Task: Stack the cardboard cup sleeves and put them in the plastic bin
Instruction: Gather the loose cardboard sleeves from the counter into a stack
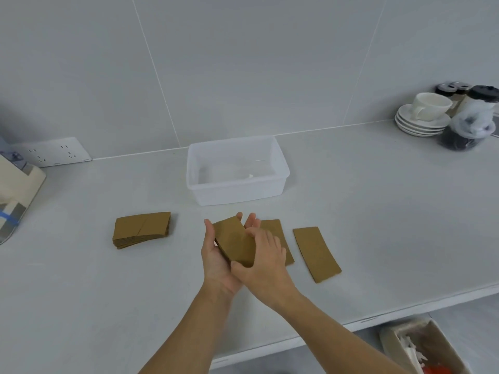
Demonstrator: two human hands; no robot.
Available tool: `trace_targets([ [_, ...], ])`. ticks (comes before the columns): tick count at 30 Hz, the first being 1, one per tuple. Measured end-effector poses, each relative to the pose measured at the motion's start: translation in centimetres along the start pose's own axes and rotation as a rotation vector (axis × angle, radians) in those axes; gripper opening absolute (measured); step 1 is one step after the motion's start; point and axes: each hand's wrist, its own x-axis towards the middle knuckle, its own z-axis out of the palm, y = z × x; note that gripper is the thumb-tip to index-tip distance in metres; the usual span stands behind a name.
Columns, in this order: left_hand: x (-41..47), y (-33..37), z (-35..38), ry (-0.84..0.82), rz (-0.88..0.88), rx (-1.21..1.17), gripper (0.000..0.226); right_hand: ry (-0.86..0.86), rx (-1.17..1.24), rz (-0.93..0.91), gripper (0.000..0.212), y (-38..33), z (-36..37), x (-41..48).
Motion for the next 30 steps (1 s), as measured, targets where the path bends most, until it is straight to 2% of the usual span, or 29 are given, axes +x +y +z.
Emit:
trace_targets([
  [5,-0.3,-0.2,-0.4,0.008,-0.006,-0.007,0.066,-0.044,-0.003,0.016,0.058,0.7,0.2,0.1],
  [9,-0.4,-0.5,-0.6,-0.018,-0.034,-0.001,0.043,-0.117,-0.027,0.009,0.048,1.1,-0.1,0.1],
  [13,-0.1,-0.8,-0.7,0.087,-0.047,-0.048,0.036,-0.277,-0.018,0.053,0.048,1.5,-1.4,0.8],
  [16,0.2,-0.9,-0.5,0.115,-0.057,-0.049,0.035,-0.398,0.120,0.095,0.042,1.6,-3.5,1.6],
  [19,0.6,-1.2,-0.4,0.119,-0.037,-0.050,0.034,-0.325,0.112,0.146,0.046,2.1,-5.7,2.6],
  [26,1.3,-2.6,-0.7,0.131,-0.019,-0.103,0.039,0.094,-0.359,0.168,0.058,6.9,-7.8,3.8],
  [30,1.6,-3.4,-0.7,0.141,-0.019,-0.078,0.039,0.087,-0.524,0.267,0.075,10.5,-6.6,2.4],
])
